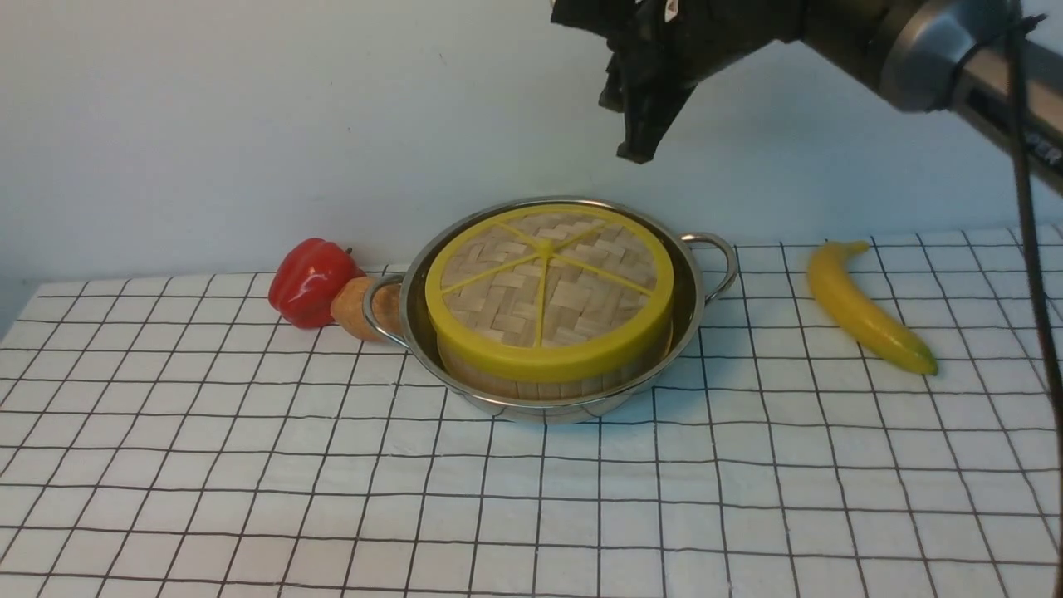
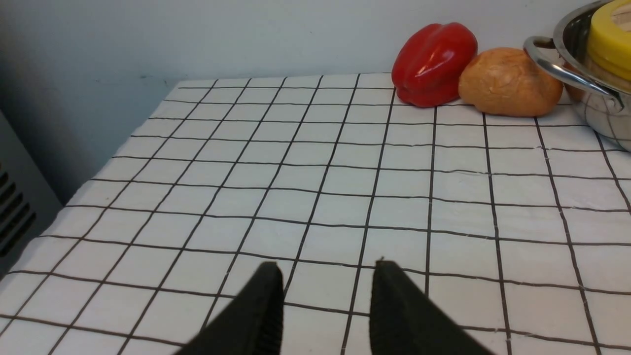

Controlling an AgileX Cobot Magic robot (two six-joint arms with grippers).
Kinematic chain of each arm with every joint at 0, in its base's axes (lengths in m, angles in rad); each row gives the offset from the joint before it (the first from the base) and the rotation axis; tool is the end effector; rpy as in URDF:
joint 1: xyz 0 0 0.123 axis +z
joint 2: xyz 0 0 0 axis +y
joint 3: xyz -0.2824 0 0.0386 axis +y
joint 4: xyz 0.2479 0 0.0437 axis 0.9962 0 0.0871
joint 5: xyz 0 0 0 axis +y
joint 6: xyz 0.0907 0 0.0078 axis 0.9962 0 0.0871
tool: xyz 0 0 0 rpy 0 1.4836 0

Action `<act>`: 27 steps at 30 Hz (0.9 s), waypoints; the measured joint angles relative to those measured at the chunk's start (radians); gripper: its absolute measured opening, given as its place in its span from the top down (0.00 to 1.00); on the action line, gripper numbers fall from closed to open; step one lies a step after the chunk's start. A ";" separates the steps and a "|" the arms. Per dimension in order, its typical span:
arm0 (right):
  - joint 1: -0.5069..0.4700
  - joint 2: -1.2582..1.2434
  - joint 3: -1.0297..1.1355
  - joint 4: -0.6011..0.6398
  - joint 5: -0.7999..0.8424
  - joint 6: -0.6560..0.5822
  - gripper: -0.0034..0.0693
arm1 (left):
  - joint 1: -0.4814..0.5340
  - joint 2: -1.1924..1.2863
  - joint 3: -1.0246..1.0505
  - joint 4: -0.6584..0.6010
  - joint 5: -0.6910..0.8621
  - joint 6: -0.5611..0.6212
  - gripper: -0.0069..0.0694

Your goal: Place the steamer in the pot on the white tablecloth, and put the lid on the steamer.

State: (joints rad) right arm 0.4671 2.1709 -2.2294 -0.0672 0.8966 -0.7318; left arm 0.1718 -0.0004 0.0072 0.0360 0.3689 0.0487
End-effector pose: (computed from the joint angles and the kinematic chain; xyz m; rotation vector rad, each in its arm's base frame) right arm 0.4510 0.2221 0.3303 -1.3324 1.9104 -0.2153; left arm 0.0520 0.0102 0.1775 -0.0924 1.8610 0.1882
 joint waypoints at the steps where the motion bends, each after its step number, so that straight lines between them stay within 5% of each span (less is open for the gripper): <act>1: -0.002 -0.005 0.000 -0.010 0.000 0.022 0.76 | 0.000 0.000 0.000 0.000 0.000 0.000 0.59; 5: -0.043 -0.080 0.001 -0.059 0.003 0.215 0.97 | 0.000 0.000 0.000 0.000 0.000 0.000 0.59; 14: -0.163 -0.263 0.001 0.124 -0.003 0.499 0.97 | 0.000 0.000 0.000 0.000 0.000 0.000 0.59; 27: -0.171 -0.317 0.001 0.197 0.056 0.572 0.95 | 0.000 0.000 0.000 0.000 0.000 0.000 0.59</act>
State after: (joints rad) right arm 0.2961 1.8538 -2.2285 0.1299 0.9528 -0.1598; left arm 0.1718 -0.0004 0.0072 0.0360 0.3689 0.0487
